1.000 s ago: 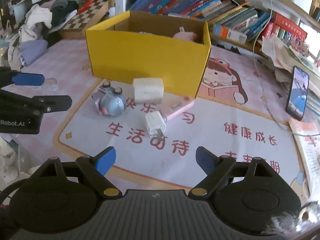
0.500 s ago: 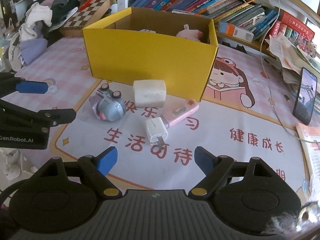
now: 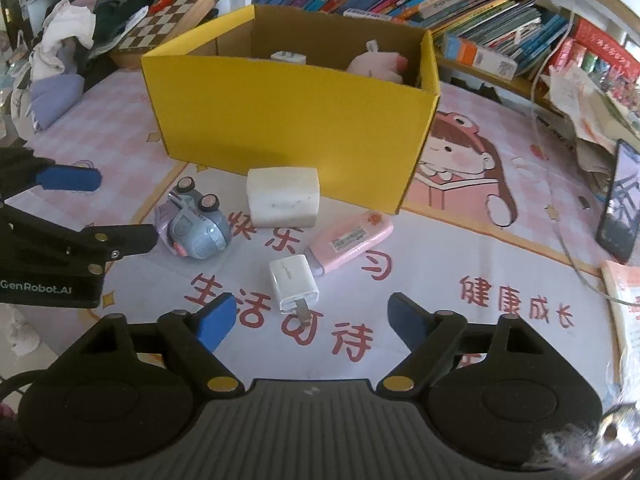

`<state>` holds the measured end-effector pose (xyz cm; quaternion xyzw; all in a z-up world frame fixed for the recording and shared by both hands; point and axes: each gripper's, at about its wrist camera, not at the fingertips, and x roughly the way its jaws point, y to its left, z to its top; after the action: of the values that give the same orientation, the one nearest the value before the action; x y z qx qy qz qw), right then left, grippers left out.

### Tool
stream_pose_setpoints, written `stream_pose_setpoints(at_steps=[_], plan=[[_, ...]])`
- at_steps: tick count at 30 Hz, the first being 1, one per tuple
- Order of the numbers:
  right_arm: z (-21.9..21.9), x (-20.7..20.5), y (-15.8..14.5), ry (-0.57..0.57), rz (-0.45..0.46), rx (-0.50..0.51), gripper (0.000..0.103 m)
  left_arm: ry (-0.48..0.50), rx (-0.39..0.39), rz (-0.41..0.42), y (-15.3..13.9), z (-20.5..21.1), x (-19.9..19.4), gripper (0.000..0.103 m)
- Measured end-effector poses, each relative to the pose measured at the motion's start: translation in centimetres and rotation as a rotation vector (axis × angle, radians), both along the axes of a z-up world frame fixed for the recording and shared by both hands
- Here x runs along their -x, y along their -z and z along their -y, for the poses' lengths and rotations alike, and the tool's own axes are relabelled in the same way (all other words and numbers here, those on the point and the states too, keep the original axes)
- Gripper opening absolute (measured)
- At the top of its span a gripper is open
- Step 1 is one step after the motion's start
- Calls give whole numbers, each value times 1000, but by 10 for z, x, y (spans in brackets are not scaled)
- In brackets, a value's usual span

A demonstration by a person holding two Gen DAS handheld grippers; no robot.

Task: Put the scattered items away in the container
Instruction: 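Grasp the grey toy car with the left tool while the right tool grasps the small white plug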

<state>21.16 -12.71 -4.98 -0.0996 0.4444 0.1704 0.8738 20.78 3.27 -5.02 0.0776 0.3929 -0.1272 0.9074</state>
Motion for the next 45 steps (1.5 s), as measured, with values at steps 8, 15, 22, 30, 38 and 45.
stream_pose_setpoints(at_steps=[8, 15, 22, 30, 38, 45], plan=[[-5, -20, 11, -70, -58, -1, 44, 17, -4, -24, 7, 13, -20, 83], [-5, -31, 15, -116, -88, -3, 36, 35, 2, -51, 14, 19, -29, 83], [-3, -32, 17, -148, -106, -19, 26, 35, 13, -97, 26, 19, -35, 80], [1, -26, 13, -137, -92, -19, 25, 59, 38, -113, 27, 19, -33, 62], [2, -16, 2, -124, -48, -27, 25, 61, 50, -41, 9, 14, -23, 62], [19, -12, -17, -53, 6, -113, 25, 79, 65, 54, -16, 5, -9, 62]])
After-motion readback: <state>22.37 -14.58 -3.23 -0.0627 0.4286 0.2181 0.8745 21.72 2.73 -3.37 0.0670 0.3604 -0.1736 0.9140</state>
